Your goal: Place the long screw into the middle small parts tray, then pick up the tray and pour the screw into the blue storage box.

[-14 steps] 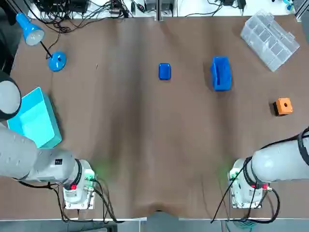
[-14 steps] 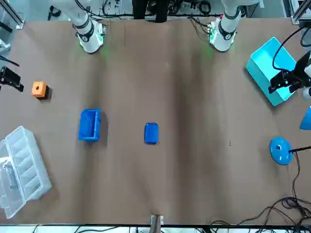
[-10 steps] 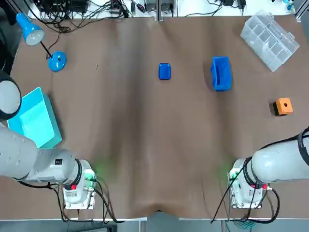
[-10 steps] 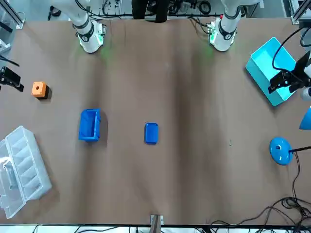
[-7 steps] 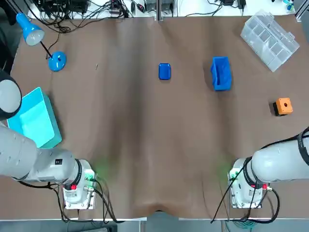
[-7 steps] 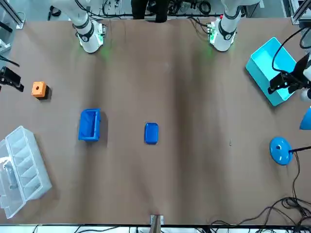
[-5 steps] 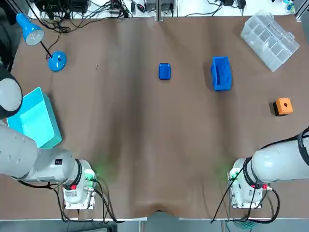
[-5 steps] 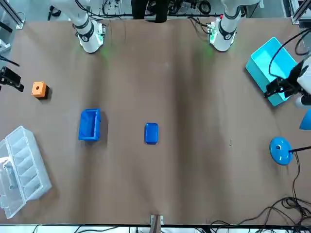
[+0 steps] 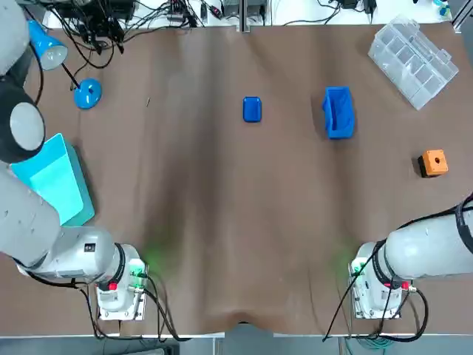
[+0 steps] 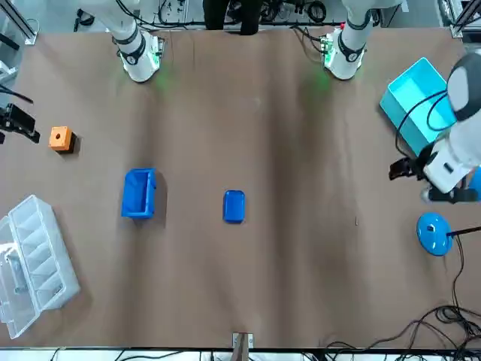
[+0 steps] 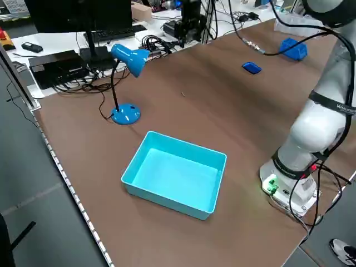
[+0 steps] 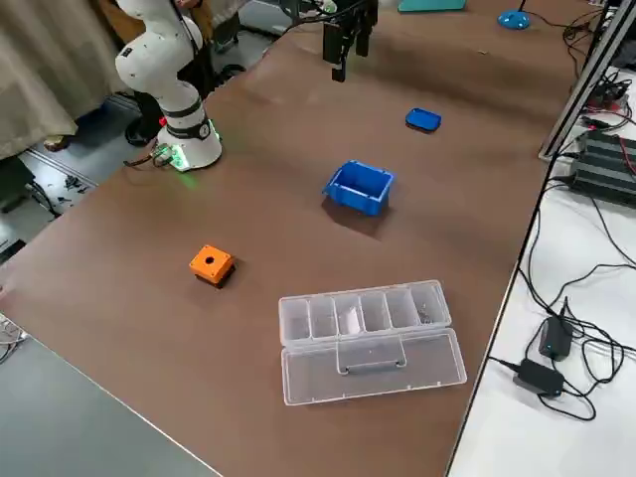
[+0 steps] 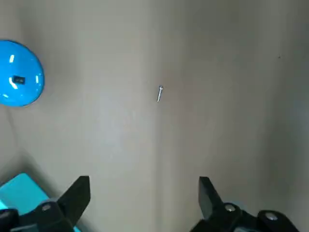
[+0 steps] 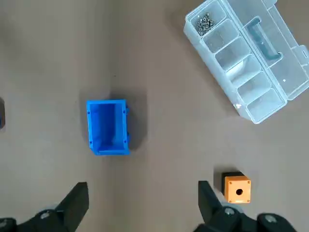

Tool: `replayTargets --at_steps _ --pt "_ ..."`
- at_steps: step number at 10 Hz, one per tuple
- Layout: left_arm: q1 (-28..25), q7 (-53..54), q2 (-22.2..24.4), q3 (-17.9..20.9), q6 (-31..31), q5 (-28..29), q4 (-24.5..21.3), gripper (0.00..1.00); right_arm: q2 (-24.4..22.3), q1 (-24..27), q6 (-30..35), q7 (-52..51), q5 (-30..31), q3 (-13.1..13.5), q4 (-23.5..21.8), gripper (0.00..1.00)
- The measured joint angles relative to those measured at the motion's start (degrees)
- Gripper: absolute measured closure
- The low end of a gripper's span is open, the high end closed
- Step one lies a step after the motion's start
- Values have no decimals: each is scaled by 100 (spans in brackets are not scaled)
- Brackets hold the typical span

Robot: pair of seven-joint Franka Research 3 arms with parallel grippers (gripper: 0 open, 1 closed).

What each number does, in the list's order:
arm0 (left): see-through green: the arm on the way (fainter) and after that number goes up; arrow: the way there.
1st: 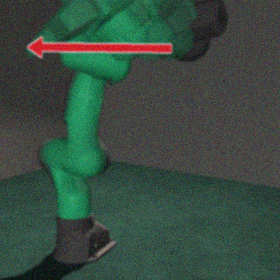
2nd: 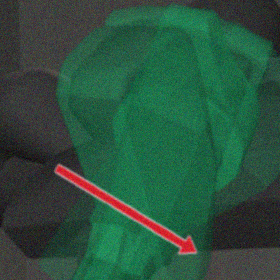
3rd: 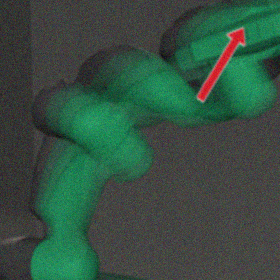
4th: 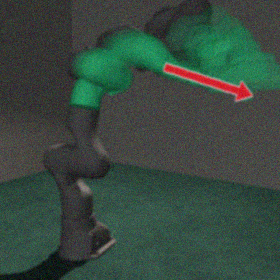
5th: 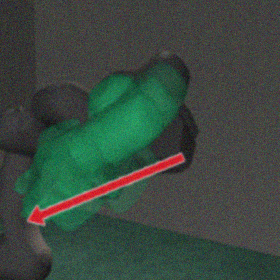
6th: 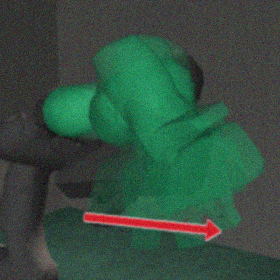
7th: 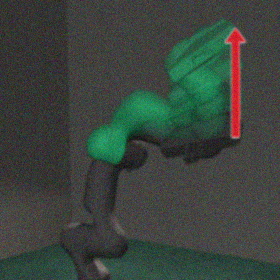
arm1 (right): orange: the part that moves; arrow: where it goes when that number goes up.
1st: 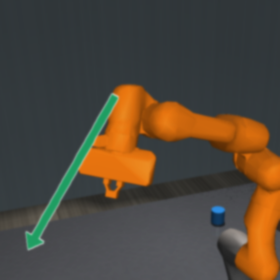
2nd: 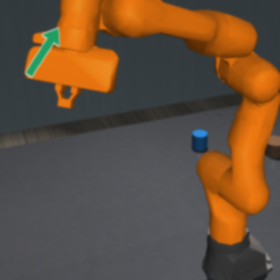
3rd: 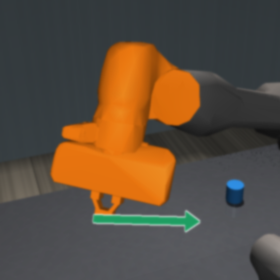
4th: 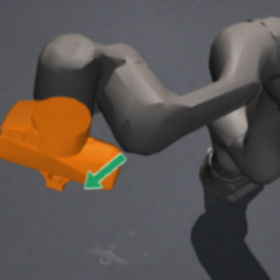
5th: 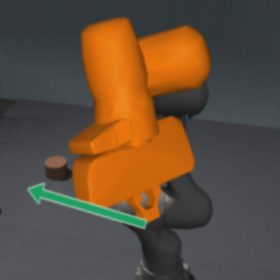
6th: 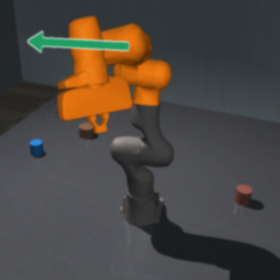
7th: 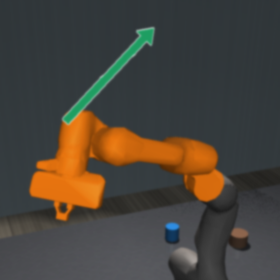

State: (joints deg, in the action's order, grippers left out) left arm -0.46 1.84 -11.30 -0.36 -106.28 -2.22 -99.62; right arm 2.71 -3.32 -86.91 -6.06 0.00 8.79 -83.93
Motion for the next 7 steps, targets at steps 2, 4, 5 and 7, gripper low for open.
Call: replayTargets --at_steps 2,4,5,7 --pt "40 26 -489 -2 -653 0 -39 0 3 0 18 -1 0 7 -2 0" --pt "88 29 -995 -8 -1039 0 -78 0 5 -1 21 -1 0 7 -5 0" --pt "109 30 -1221 -9 -1150 0 -83 0 8 -1 20 -1 0 6 -9 0" --pt "138 39 -1555 -19 -1317 0 -80 1 12 -2 12 -1 -3 5 -47 0"
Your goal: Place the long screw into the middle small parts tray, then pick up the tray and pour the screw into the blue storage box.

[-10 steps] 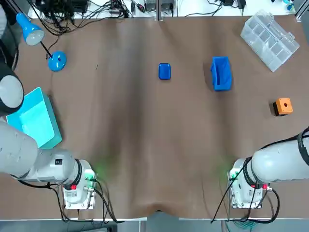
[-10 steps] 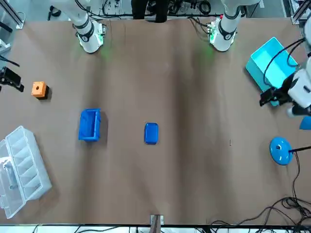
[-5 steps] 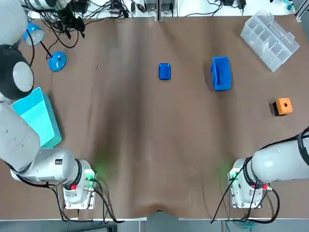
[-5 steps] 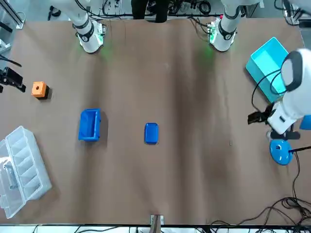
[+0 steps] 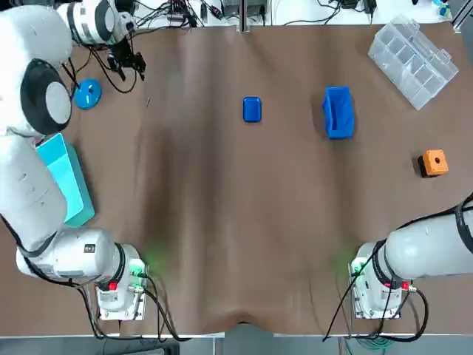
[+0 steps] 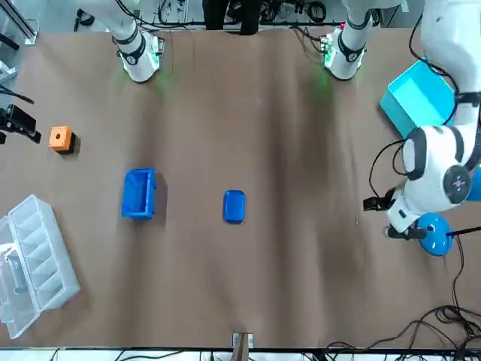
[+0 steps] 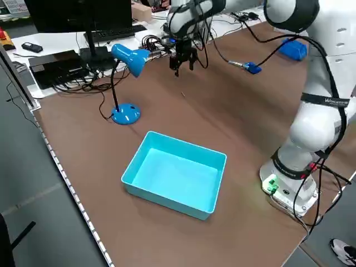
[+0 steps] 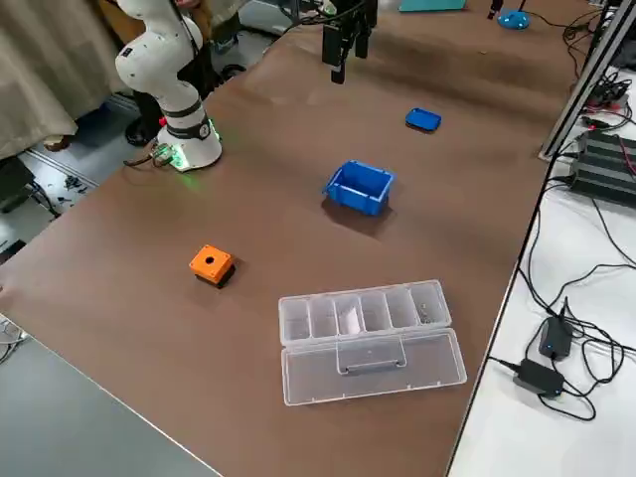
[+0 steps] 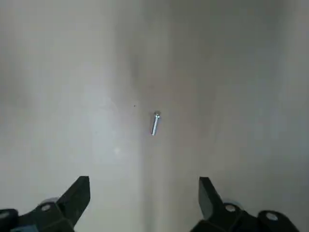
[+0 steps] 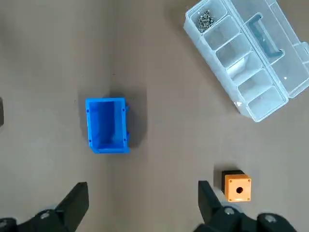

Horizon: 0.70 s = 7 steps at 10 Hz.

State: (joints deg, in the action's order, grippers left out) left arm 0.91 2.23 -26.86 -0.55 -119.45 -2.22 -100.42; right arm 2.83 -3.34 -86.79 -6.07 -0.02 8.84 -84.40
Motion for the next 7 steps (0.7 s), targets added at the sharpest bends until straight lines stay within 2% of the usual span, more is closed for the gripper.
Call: replayTargets --at_steps 3,7 --pt "48 5 -439 -4 -564 77 4 0 0 -5 -12 0 -2 -3 -15 0" --pt "49 7 -720 -3 -668 120 -6 4 0 -6 -15 0 -3 -3 -16 0"
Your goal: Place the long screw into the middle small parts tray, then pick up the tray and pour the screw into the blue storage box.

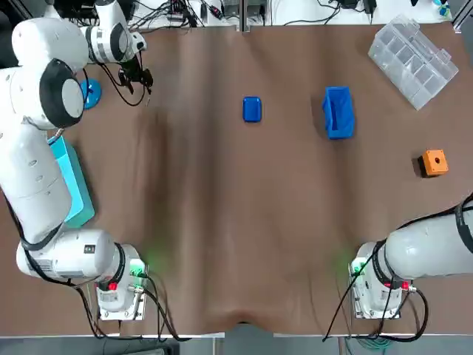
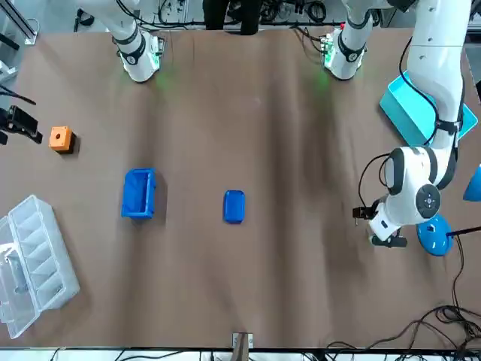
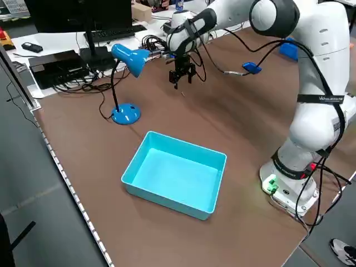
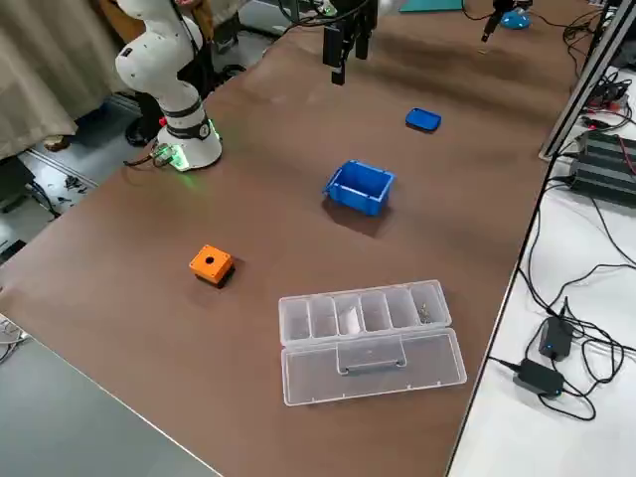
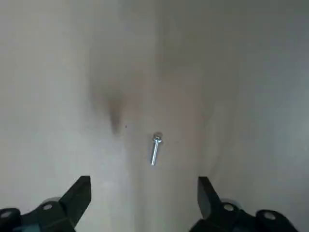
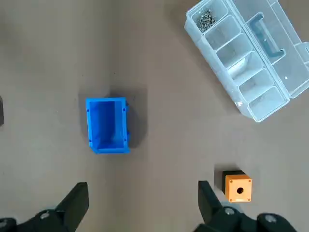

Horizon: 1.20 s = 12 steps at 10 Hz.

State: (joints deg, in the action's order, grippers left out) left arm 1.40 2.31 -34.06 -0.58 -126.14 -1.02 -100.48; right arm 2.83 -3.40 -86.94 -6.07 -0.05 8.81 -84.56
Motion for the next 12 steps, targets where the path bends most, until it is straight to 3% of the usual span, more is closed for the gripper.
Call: replayTargets --at_steps 3,9,12 --pt "1 1 -214 0 -454 1 -173 7 0 0 5 0 0 0 0 0" --pt "5 5 -236 -2 -762 2 -268 41 1 -6 9 -3 -69 -1 -27 0" --pt "11 5 -262 -5 -849 2 -301 41 12 -29 -25 -3 -229 -3 -93 0"
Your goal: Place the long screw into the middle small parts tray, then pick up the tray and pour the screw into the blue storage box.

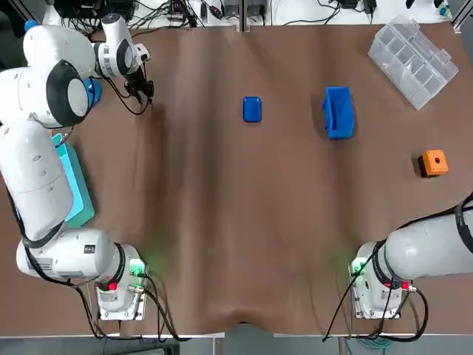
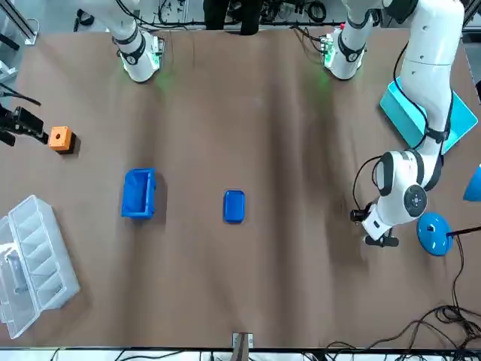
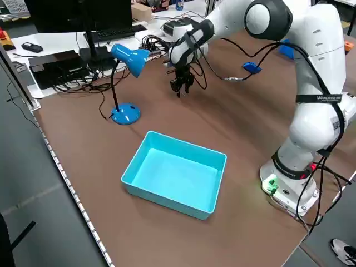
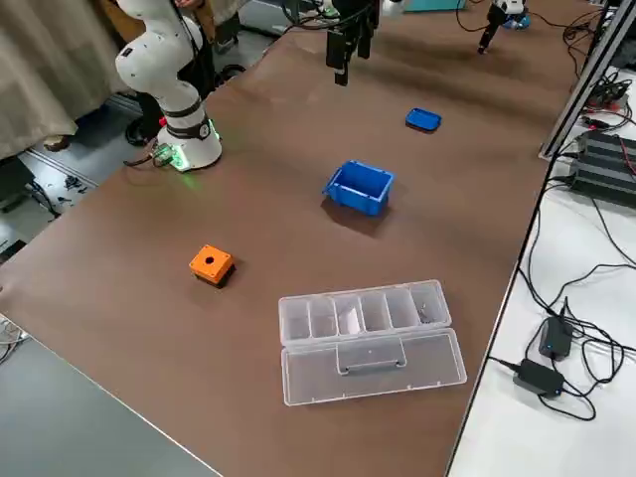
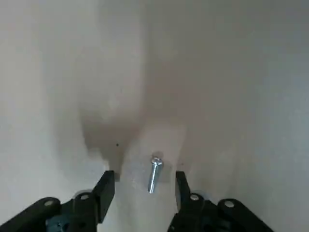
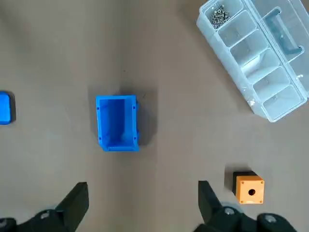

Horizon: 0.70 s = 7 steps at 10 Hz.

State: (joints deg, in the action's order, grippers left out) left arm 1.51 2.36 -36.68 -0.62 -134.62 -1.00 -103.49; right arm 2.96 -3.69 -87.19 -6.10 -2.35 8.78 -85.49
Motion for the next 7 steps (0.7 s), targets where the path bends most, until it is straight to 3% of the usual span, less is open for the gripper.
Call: replayTargets --at_steps 4,7 --pt "11 0 -41 -3 -71 0 -3 47 133 -244 -442 -2 -195 -11 -381 0" --pt "6 0 -36 7 -84 14 12 68 285 -656 -636 0 -323 -21 -469 0"
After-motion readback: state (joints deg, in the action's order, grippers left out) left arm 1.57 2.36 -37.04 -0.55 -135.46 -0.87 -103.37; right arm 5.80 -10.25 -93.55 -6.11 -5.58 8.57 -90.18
